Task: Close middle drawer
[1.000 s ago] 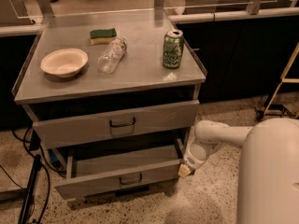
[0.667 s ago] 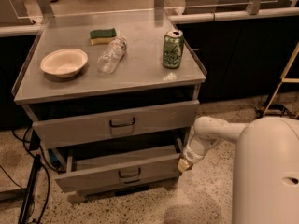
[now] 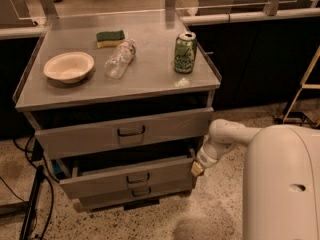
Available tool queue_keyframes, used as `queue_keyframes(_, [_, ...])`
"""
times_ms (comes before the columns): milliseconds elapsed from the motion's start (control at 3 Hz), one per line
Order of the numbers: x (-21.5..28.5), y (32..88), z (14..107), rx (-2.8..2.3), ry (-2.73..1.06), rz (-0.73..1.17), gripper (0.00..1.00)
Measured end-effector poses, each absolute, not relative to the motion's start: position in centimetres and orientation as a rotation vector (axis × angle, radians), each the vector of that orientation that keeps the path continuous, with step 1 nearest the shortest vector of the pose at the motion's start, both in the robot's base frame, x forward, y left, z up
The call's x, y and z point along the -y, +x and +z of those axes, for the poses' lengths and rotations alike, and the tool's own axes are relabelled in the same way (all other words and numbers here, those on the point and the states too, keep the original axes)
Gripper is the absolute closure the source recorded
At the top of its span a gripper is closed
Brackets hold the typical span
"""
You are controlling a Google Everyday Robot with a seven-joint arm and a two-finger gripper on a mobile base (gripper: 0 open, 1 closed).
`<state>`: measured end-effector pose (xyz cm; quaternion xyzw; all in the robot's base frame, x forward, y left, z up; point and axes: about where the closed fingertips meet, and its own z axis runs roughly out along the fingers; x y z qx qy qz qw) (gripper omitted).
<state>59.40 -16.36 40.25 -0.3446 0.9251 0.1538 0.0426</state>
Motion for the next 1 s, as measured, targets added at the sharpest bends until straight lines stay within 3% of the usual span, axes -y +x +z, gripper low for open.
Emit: queue_keyframes(1000, [16.5,63.4,41.4,-2.817,-0.931,0.404,1.0])
